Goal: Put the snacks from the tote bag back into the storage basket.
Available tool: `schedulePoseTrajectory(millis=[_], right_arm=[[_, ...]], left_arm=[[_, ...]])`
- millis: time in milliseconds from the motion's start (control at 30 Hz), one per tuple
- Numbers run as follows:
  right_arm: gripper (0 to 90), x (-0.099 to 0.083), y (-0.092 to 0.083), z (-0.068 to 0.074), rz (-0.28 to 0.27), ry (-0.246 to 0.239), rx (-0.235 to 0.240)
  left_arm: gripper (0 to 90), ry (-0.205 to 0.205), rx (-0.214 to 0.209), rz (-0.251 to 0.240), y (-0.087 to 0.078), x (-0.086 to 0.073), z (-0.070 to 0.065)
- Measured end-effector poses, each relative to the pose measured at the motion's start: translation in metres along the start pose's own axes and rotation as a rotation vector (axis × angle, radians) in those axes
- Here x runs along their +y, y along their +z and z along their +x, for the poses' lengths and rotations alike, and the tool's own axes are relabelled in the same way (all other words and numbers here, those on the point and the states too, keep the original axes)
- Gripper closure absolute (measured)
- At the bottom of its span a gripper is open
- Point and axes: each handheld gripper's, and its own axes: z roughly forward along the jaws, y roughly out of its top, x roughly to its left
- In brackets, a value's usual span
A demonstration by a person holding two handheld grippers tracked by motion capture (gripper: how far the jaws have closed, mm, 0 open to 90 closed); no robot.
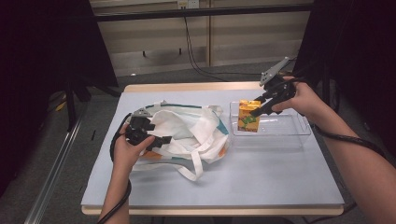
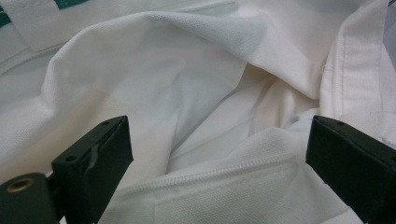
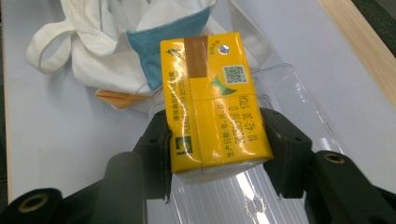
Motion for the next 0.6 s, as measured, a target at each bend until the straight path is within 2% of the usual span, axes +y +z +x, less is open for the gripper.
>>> schedulePoseTrajectory(millis=[233,600], right_arm=[[49.1,-0.002,0.004,0.003,-0.004,-0.006,0.008],[49.0,-0.008,0.016,0.006,-0.002,-0.013,0.026]], left_arm=[[7.1,0.002,-0.007,-0.001,0.000,0.001,0.000],[7.1,0.008,0.007,-0.002,-0.001,0.001,0.000]])
